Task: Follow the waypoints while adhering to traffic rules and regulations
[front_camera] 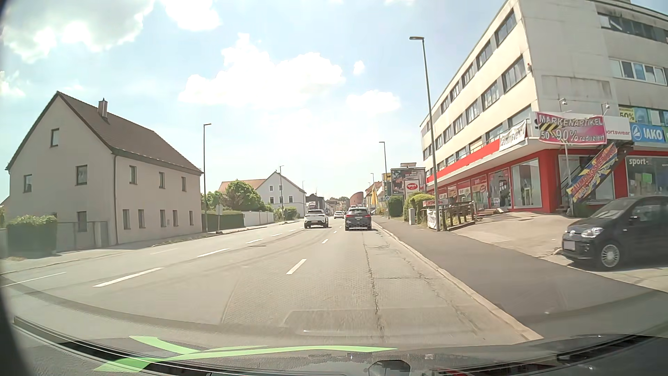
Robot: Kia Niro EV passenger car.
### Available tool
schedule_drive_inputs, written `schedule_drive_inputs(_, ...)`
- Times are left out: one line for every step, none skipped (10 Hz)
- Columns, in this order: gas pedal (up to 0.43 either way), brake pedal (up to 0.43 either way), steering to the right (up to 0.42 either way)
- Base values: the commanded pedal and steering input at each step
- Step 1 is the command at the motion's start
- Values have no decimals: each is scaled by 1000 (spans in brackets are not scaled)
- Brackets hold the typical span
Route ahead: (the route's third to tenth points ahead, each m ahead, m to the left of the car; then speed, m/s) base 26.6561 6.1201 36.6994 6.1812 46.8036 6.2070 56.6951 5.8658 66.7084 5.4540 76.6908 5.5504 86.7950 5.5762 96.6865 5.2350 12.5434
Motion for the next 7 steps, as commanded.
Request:
schedule_drive_inputs(157, 0, -5)
schedule_drive_inputs(157, 0, -5)
schedule_drive_inputs(157, 0, -5)
schedule_drive_inputs(157, 0, -5)
schedule_drive_inputs(157, 0, -5)
schedule_drive_inputs(157, 0, -5)
schedule_drive_inputs(150, 0, -5)
